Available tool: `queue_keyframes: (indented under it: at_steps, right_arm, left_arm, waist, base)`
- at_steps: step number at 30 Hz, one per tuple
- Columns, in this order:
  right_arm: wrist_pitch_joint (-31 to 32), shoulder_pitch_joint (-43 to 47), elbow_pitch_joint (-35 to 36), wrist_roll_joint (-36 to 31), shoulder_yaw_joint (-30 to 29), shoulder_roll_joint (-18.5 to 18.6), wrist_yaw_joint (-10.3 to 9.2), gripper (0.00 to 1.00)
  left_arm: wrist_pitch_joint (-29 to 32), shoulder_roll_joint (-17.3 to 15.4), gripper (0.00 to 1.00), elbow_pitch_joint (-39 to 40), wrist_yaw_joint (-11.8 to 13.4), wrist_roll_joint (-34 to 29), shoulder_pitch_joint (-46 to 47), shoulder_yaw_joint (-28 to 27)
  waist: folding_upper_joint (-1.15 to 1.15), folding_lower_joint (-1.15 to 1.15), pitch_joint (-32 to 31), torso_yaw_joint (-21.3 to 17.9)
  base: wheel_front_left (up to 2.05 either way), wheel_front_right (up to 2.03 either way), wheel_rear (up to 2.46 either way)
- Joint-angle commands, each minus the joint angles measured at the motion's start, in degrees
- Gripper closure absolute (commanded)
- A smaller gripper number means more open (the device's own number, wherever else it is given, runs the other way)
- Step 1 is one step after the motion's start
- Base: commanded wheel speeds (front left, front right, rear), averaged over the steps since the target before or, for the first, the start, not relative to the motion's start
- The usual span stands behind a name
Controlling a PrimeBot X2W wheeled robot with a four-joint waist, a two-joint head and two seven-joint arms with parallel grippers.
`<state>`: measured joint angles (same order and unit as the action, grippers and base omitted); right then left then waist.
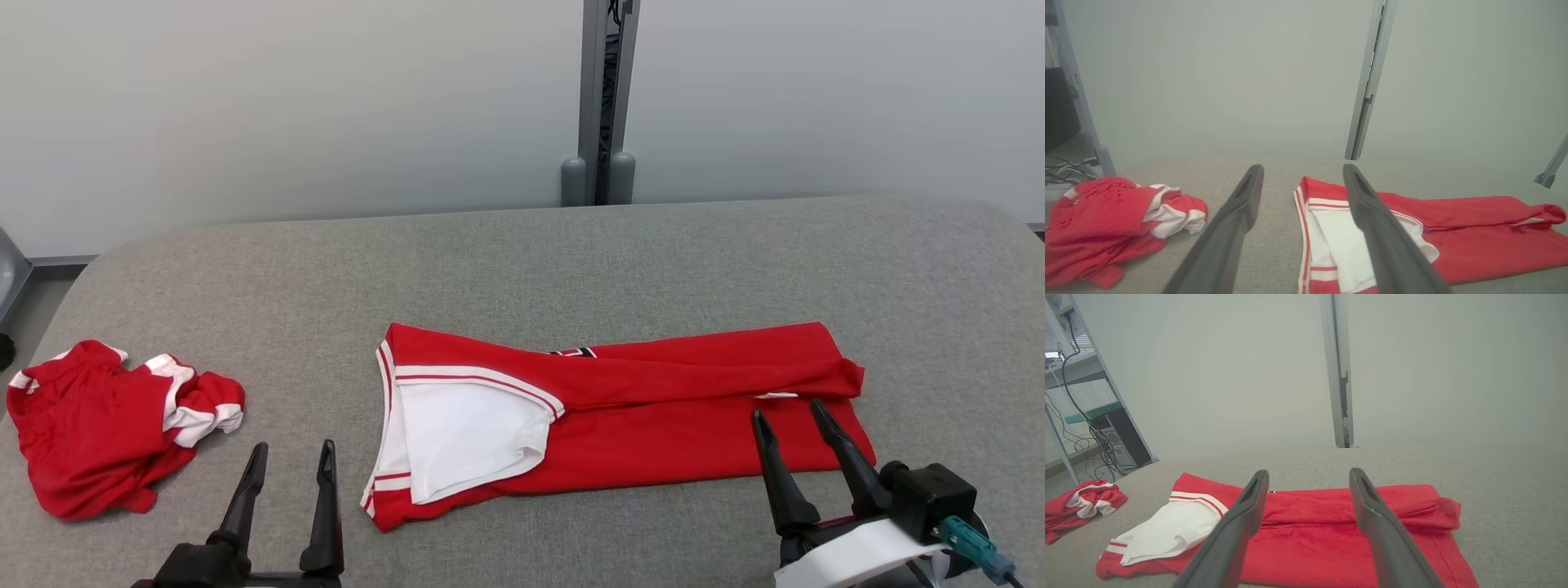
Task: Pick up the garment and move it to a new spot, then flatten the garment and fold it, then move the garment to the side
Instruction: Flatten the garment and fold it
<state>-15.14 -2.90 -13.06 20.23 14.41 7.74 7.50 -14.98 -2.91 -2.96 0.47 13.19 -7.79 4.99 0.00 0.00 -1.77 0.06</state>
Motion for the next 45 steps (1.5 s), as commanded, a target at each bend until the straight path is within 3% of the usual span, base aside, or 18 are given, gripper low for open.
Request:
queue_keyframes:
  at_steps: [1, 24, 30, 37, 45]
  right_arm:
    - [-0.07, 0.56, 0.06, 0.23, -0.13, 0.14, -0.01, 0.0]
    - [-0.07, 0.28, -1.52, 0.97, -0.38, -0.77, -0.01, 0.0]
    - [-0.07, -1.97, -4.9, -0.39, -4.39, -1.5, 0.0, 0.0]
    - [-0.07, -8.38, -18.92, 7.71, -8.94, -2.99, 0.0, 0.0]
    - [0.5, -19.3, -36.63, 15.28, -11.59, 0.66, 0.0, 0.0]
  left_arm:
    - [-0.18, -0.12, 0.0, -0.11, -0.27, -0.29, -0.03, -0.3]
    - [-0.19, -0.07, 0.0, -1.15, -0.02, -1.01, 0.12, 0.49]
    - [-0.19, -0.06, 0.0, -0.97, 0.18, -1.14, 0.41, 0.35]
    - [-0.19, -0.07, 0.0, -1.47, -0.26, -1.89, 1.39, 1.06]
    - [-0.19, -0.08, 0.0, -2.04, -0.93, -2.78, 3.17, 2.22]
  waist:
    - [0.0, 0.0, -0.14, 0.0]
    - [0.0, 0.0, -0.39, 1.13]
    - [0.0, 0.0, 0.05, 0.97]
    - [0.0, 0.0, 1.06, 0.77]
    - [0.0, 0.0, 3.82, 2.03]
  base:
    - [0.0, 0.0, 0.0]
    - [0.0, 0.0, 0.0]
    - [0.0, 0.0, 0.0]
    - [0.0, 0.0, 0.0]
    - [0.0, 0.0, 0.0]
